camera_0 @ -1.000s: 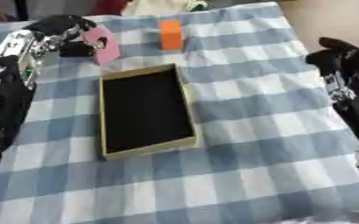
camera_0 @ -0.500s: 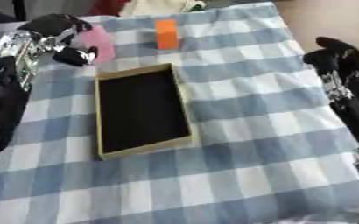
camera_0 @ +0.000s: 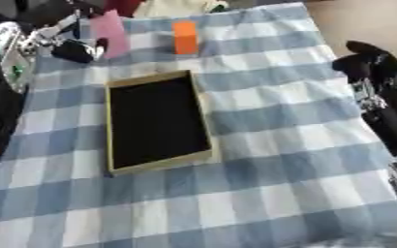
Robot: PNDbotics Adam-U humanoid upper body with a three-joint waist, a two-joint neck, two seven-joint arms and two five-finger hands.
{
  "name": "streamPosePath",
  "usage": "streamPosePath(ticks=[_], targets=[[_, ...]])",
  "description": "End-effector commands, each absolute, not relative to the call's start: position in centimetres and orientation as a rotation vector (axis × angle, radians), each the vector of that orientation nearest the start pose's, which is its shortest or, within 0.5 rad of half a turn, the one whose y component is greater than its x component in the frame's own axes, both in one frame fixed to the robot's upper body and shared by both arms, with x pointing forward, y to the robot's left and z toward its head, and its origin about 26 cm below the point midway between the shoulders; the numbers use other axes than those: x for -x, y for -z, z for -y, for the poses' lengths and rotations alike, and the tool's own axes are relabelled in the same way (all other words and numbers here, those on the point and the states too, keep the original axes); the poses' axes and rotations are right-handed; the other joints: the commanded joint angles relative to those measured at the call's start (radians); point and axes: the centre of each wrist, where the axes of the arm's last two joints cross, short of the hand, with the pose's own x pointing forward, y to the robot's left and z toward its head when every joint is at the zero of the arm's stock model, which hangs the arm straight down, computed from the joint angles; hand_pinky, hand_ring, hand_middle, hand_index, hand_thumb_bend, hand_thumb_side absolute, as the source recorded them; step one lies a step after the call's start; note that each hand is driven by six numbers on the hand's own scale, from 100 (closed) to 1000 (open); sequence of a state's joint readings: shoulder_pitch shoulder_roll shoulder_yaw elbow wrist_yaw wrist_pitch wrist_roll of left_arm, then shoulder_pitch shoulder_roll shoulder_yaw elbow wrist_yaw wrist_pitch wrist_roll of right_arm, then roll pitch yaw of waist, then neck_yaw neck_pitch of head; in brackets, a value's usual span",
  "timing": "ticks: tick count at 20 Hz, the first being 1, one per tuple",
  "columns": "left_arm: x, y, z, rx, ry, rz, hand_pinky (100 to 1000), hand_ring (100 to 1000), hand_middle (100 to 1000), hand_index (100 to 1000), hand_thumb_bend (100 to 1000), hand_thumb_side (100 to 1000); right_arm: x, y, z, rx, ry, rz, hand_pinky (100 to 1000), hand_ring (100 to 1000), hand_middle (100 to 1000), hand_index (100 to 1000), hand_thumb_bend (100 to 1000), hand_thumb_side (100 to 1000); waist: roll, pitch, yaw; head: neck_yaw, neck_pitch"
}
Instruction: Pick up objects on the table and place them in the box.
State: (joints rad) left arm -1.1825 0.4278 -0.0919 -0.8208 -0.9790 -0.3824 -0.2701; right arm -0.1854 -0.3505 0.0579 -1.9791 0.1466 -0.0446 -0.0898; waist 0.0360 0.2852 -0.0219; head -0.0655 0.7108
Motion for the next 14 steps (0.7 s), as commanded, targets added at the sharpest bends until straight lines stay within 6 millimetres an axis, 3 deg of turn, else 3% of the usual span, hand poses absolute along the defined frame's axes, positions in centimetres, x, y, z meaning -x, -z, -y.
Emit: streamPosePath(ticks=[1, 6, 10, 14], targets=[[-48.0, -32.6, -25.7, -1.034, 1.667, 1.832, 700, 506, 517, 918, 100, 422, -28.7, -17.1, 26.7, 0.377, -0.439, 2.220, 869, 774, 670, 876, 100, 710, 0.001, -0.026, 0.008, -0.011, -0.005], [-45.6, -33.5, -23.5, -0.921, 1.867, 1.884, 698, 529, 537, 915, 100, 466, -28.7, -17.1, 26.8, 0.385, -0.442, 2.222, 869, 774, 670, 876, 100, 708, 0.005, -0.028, 0.021, -0.021, -0.007], [-44.6, -32.2, -21.4, -0.846, 2.027, 1.822, 698, 538, 547, 916, 100, 513, -28.8, -17.2, 26.8, 0.386, -0.443, 2.223, 869, 774, 670, 876, 100, 707, 0.004, -0.030, 0.022, -0.023, -0.008], [-45.0, -30.0, -19.5, -0.798, 2.141, 1.714, 698, 556, 565, 917, 100, 604, -28.8, -17.1, 26.7, 0.383, -0.441, 2.223, 869, 774, 669, 876, 100, 707, 0.003, -0.029, 0.019, -0.024, -0.009]])
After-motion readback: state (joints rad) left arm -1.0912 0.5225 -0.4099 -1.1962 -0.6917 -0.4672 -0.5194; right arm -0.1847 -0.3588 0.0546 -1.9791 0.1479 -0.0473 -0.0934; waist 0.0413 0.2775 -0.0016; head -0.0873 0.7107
